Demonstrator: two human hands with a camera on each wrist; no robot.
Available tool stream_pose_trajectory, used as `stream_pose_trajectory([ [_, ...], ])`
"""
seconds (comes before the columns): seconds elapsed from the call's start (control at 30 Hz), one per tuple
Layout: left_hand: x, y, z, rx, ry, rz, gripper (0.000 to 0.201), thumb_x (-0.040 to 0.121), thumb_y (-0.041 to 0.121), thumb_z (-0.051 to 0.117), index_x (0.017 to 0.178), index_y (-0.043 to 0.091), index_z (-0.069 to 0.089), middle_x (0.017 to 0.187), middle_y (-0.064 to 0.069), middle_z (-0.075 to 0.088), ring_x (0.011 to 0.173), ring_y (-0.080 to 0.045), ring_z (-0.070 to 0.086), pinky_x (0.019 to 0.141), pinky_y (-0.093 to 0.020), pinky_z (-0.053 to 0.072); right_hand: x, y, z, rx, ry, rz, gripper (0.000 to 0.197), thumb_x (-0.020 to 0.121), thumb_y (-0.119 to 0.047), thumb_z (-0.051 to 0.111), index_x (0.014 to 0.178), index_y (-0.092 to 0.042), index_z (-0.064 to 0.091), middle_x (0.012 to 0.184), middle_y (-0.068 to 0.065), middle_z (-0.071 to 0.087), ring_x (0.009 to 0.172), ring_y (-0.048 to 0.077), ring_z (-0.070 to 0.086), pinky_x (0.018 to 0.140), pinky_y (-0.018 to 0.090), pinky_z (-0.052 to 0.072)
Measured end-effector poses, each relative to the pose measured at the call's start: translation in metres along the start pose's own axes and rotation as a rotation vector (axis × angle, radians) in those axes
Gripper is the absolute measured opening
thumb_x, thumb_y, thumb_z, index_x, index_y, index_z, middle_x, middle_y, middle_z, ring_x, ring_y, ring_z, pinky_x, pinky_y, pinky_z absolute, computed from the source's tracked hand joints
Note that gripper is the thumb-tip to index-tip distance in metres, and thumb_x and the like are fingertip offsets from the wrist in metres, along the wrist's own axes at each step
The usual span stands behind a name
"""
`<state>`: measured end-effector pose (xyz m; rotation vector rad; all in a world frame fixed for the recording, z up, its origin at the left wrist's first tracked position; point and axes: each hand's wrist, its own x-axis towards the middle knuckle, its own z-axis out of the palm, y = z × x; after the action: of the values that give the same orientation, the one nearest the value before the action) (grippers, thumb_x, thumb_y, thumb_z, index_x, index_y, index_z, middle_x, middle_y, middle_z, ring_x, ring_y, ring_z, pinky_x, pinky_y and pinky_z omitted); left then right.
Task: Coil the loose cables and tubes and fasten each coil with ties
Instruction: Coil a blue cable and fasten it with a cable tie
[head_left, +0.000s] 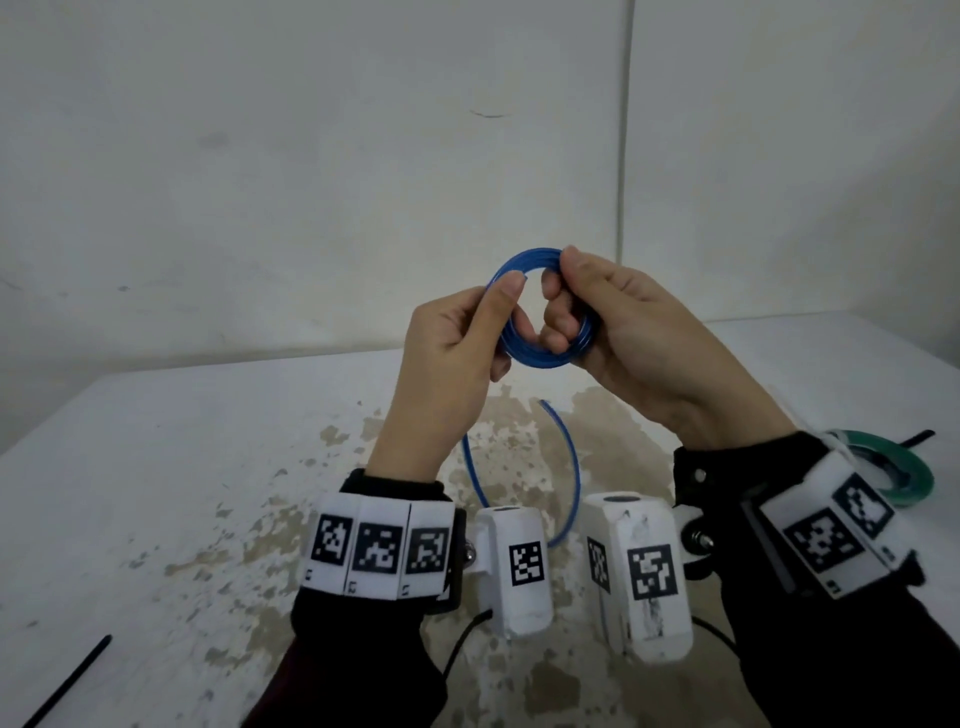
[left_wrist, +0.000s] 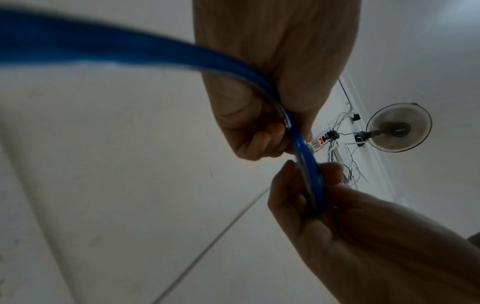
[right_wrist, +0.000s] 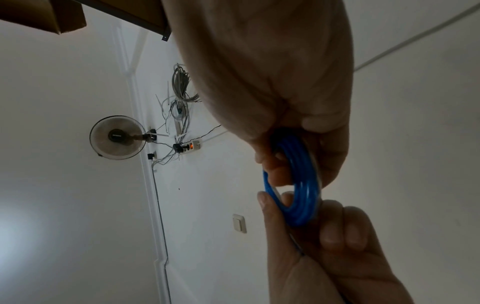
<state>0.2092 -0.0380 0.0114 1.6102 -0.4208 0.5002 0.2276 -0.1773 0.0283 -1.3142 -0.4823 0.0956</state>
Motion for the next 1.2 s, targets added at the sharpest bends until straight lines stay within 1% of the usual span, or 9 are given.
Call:
stream_pose_trajectory([
  [0.1,-0.001,0.0,-0.004,0.052,-0.017,0.006,0.042,0.099,0.024,0.047,0.061,0.006,0.056,0.047,0.006,0.046,0.046,-0.014,0.04,0.05,-0.022,0.036,-0.001,-0.002,-0.005,-0.101,0.002,0.046,0.033,0.102,-0.026,0.038,0.081,-0.011,0.057,0.057,-0.002,0.051,0.055,0.011,0.053,0.064,0.021,0.05],
  [0.2,-0.001,0.002,-0.012,0.135,-0.144,-0.005,0.043,0.1,0.025,0.045,0.061,0.007,0.052,0.053,-0.01,0.036,0.051,-0.022,0.035,0.052,-0.027,0.033,-0.002,-0.007,-0.01,-0.163,-0.021,0.104,0.032,0.102,-0.024,0.04,0.085,-0.008,0.062,0.062,0.0,0.053,0.059,0.012,0.053,0.066,0.027,0.053],
  [0.33,-0.002,0.005,-0.018,0.243,-0.297,-0.01,0.047,0.099,0.032,0.043,0.061,0.006,0.048,0.057,-0.022,0.035,0.053,-0.024,0.034,0.052,-0.034,0.031,-0.005,-0.008,-0.007,-0.223,-0.132,0.196,0.036,0.101,-0.033,0.038,0.081,-0.006,0.053,0.053,-0.002,0.04,0.049,0.014,0.044,0.066,0.032,0.051],
  [0.5,-0.003,0.006,-0.017,0.298,-0.332,-0.01,0.044,0.099,0.031,0.04,0.06,0.015,0.047,0.054,-0.002,0.037,0.05,-0.011,0.033,0.052,-0.02,0.03,-0.007,-0.005,-0.009,-0.25,-0.248,0.233,0.045,0.1,-0.038,0.036,0.077,-0.006,0.057,0.054,-0.001,0.042,0.051,0.016,0.05,0.063,0.027,0.049],
  [0.6,-0.003,0.007,-0.013,0.189,-0.281,-0.022,0.045,0.097,0.037,0.04,0.06,0.011,0.046,0.054,-0.005,0.039,0.052,-0.014,0.035,0.055,-0.022,0.032,-0.007,-0.005,-0.008,-0.108,-0.315,0.159,0.038,0.094,-0.034,0.041,0.077,-0.007,0.061,0.057,-0.003,0.033,0.05,0.011,0.039,0.069,0.028,0.052],
  [0.7,-0.002,0.005,-0.009,-0.071,-0.245,-0.148,0.045,0.089,0.047,0.039,0.064,0.011,0.049,0.058,0.0,0.044,0.056,-0.014,0.04,0.06,-0.024,0.035,-0.004,-0.004,-0.005,-0.045,-0.219,0.105,0.035,0.099,-0.026,0.037,0.075,-0.006,0.054,0.054,-0.006,0.031,0.046,0.006,0.031,0.066,0.024,0.052],
  [0.83,0.0,-0.007,-0.012,-0.116,-0.295,-0.113,0.034,0.099,0.032,0.039,0.073,0.016,0.053,0.073,0.005,0.048,0.069,-0.011,0.043,0.064,-0.024,0.039,-0.002,-0.007,-0.009,-0.008,-0.058,0.065,0.034,0.103,-0.024,0.034,0.077,-0.007,0.05,0.057,-0.003,0.027,0.047,0.007,0.03,0.067,0.024,0.05],
  [1.0,0.004,-0.01,-0.009,-0.02,-0.136,-0.019,0.033,0.096,0.033,0.036,0.068,0.019,0.046,0.065,0.01,0.043,0.066,-0.011,0.04,0.064,-0.022,0.036,-0.003,-0.006,-0.008,-0.01,-0.071,0.093,0.034,0.103,-0.025,0.035,0.087,-0.007,0.058,0.065,0.002,0.053,0.066,0.015,0.058,0.079,0.028,0.053],
  [1.2,0.007,-0.007,-0.014,-0.32,0.008,-0.098,0.039,0.104,0.022,0.033,0.068,0.014,0.046,0.063,0.009,0.043,0.063,-0.01,0.037,0.067,-0.028,0.032,-0.01,-0.011,-0.014,-0.217,-0.156,0.027,0.02,0.092,-0.006,0.053,0.108,-0.011,0.064,0.094,0.004,0.074,0.092,0.015,0.07,0.078,0.022,0.055],
])
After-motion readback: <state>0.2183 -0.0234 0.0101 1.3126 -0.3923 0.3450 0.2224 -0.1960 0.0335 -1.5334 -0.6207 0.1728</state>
